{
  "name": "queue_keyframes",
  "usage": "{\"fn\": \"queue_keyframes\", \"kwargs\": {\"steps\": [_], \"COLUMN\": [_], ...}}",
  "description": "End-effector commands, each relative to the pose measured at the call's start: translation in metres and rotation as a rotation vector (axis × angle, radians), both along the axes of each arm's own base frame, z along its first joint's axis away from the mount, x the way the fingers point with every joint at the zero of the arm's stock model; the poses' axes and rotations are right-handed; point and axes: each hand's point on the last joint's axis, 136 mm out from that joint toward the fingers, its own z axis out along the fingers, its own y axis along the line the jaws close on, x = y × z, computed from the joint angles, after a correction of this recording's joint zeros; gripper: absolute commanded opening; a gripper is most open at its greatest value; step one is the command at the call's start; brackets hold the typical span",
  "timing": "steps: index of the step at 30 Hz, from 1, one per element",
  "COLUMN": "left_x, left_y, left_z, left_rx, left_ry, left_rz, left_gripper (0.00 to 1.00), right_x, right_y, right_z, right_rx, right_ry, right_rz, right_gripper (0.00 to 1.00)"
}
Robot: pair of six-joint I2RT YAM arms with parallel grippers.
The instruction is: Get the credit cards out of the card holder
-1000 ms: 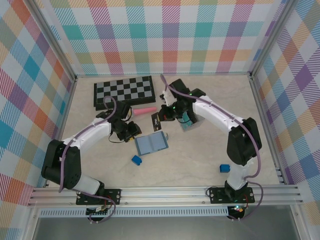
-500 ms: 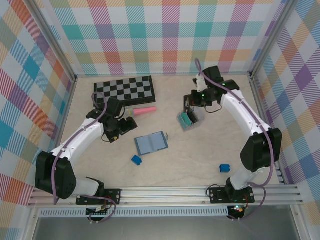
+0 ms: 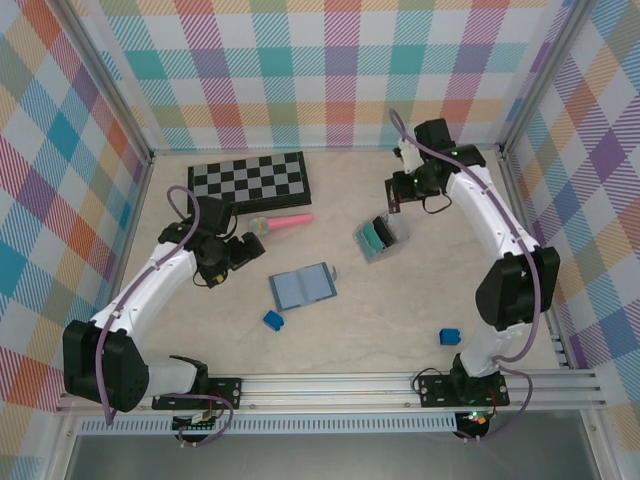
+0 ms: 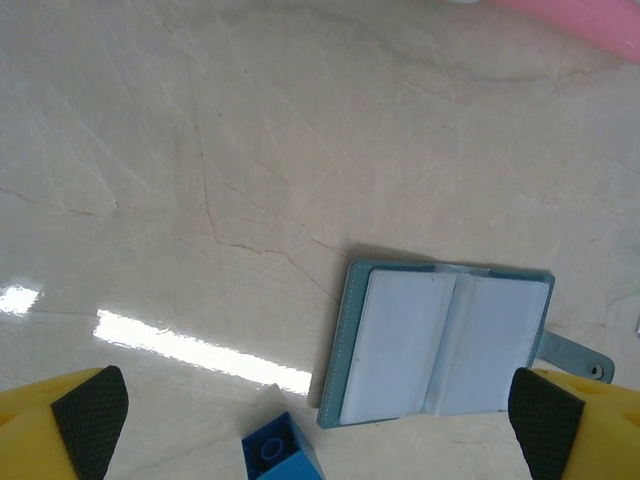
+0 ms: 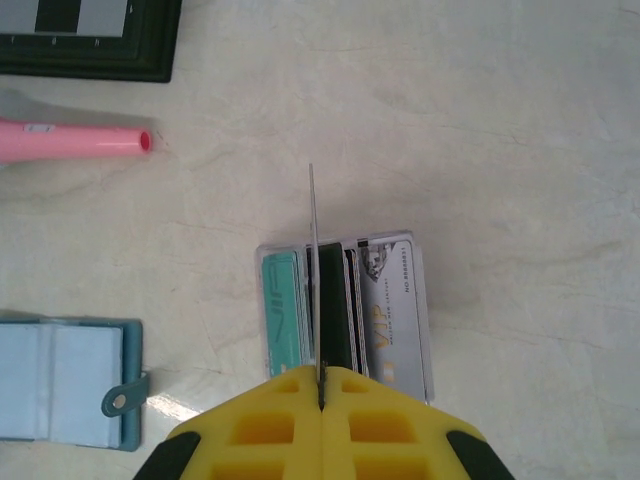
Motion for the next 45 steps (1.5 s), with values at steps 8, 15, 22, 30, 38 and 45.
{"fn": "queue_keyframes", "kwargs": {"steps": [8, 15, 22, 30, 38, 45], "left_x": [-0.008, -0.007, -0.005, -0.005, -0.005, -0.005], "left_y": [0.001, 0.001, -0.001, -0.002, -0.003, -0.008], "left_z": [-0.005, -0.005, -0.009, -0.008, -0.008, -0.007], "left_rx": [-0.018, -0.015, -0.021, -0.025, -0.032, -0.057], "left_ry": [0.004, 0.002, 0.019, 0.02, 0.02, 0.02], "left_rz": [-0.019, -0.024, -0.03, -0.032, -0.035, -0.04], "left_gripper": [1.0, 1.0, 1.0, 1.0, 1.0, 1.0], "right_x": [-0.003, -0.007, -0.017, -0.012, -0.009, -0.006], "right_y": [0.011, 0.005, 0.001, -0.003, -0.001, 0.007], "right_z": [-0.049, -0.069, -0.085, -0.102, -0.1, -0.059], "right_rx": [-0.006, -0.05, -0.08, -0.115, -0.103, -0.01], "right_ry": [0.149, 0.206, 0.265, 0.306, 0.299, 0.214], "right_rz": [0.123, 0.121, 0.147, 0.132, 0.115, 0.043], "right_gripper": [0.0, 0.0, 0.0, 0.03, 0.22, 0.32]}}
